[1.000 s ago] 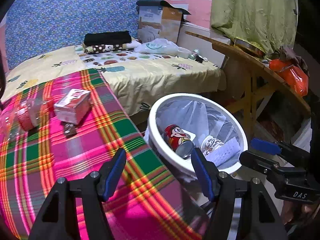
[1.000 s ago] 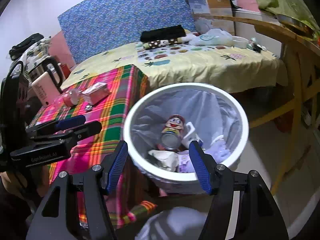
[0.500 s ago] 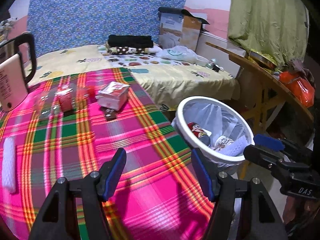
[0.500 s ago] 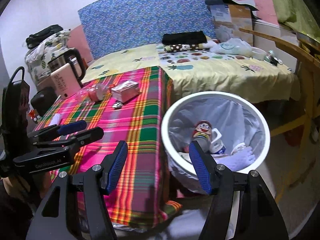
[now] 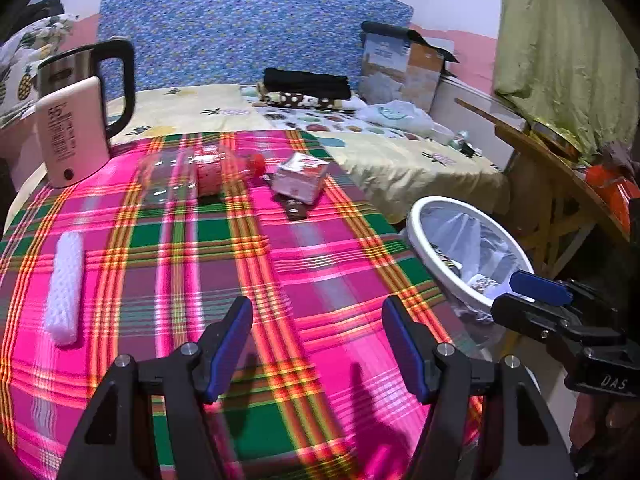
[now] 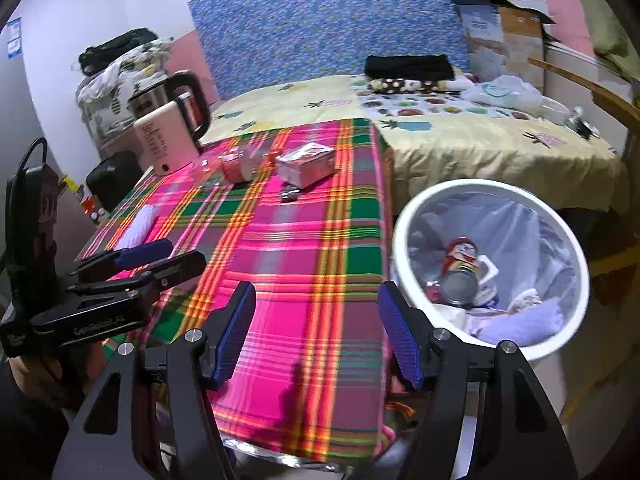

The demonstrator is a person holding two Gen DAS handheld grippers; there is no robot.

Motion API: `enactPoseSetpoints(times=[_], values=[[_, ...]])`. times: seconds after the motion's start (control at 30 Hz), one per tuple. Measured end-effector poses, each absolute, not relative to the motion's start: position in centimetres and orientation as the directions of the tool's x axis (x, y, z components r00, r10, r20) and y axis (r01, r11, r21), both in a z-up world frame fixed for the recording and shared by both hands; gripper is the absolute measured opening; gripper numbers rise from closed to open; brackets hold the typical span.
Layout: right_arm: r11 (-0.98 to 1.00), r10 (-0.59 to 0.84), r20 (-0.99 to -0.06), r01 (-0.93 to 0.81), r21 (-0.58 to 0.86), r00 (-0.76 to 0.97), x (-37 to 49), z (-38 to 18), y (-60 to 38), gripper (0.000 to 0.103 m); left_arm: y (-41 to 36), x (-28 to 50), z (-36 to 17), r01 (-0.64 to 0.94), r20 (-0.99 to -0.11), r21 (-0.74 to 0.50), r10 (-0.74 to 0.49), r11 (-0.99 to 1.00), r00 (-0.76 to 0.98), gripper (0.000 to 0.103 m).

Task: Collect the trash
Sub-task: 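Move both open tools back over the table toward the bottle and carton, then grasp the strawberry milk carton with the right tool while the left tool grasps the cola bottle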

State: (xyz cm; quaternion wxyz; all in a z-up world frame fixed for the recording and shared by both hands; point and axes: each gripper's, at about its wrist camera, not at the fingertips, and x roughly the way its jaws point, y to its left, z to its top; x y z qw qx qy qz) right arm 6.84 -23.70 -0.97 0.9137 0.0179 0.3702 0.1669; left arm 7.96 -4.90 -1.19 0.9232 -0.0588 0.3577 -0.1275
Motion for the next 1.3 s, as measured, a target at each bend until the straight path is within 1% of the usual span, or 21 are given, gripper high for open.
enactPoseSetpoints(times=[0.33,0.7,1.03,1.3], values=[[0.934,0.344,-0.665,-0.317,0.167,0.663,8.1,-0.7,-21.7,0.065,-2.4,8.5,-1.2,0.147,-0.649,-0.187,-0.234,0.971,0.724,0.069],[0.938,0.329,-0.669,-0.31,0.152,0.667,11.2,0.0,-19.8,0.065,0.8,10.7,0.3,0.107,-0.636,-0.162,-0.187,0.981,0.749,0.069],[0.948,0.297,-0.691,-0.287,0.135,0.659,14.9,-0.5,-17.8,0.065,3.7,14.9,0.8,0.078,-0.639,-0.151,-0.158,0.985,0.753,0.069],[0.961,0.264,-0.694,-0.242,0.133,0.669,18.6,-0.9,-16.4,0.065,5.4,19.3,0.9,0.094,-0.648,-0.121,-0.15,0.988,0.746,0.069]])
